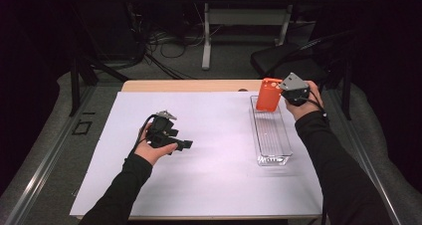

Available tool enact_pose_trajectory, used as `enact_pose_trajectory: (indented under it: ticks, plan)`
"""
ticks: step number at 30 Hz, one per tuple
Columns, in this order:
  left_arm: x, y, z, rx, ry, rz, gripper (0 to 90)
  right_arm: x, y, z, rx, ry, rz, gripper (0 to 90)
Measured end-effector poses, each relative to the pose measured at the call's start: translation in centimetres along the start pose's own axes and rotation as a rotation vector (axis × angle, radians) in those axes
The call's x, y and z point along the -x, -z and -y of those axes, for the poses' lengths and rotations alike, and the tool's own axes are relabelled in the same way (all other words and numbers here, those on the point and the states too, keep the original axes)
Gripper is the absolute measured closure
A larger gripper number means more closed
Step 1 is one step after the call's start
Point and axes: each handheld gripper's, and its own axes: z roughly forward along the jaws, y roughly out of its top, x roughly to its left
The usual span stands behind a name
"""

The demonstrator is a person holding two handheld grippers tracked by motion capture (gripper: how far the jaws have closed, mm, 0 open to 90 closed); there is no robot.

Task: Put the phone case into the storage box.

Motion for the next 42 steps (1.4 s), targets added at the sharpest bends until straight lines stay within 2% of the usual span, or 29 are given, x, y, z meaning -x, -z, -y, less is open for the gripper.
enact_pose_trajectory:
  ticks: [7, 16, 20, 29, 42]
  plan:
    - [0.0, 0.2, 0.1, 0.003, 0.007, -0.005, 21.8, -0.6, -0.9, 0.2, -0.005, 0.041, 0.005, 81.1]
    - [0.0, 0.2, 0.2, 0.001, 0.008, -0.006, 21.7, -1.6, -2.2, 0.2, -0.004, 0.058, 0.000, 81.1]
    - [-0.1, 0.1, 0.3, -0.002, 0.010, -0.009, 21.8, -1.9, -2.7, 0.3, -0.011, 0.067, 0.012, 81.1]
    - [-0.3, 0.2, 0.5, -0.002, 0.022, -0.013, 21.8, -1.9, -3.3, 0.8, -0.014, 0.084, 0.020, 81.1]
    - [-0.4, 0.0, 0.6, -0.011, 0.017, -0.008, 21.8, -2.3, -3.7, 0.8, -0.008, 0.101, 0.033, 81.1]
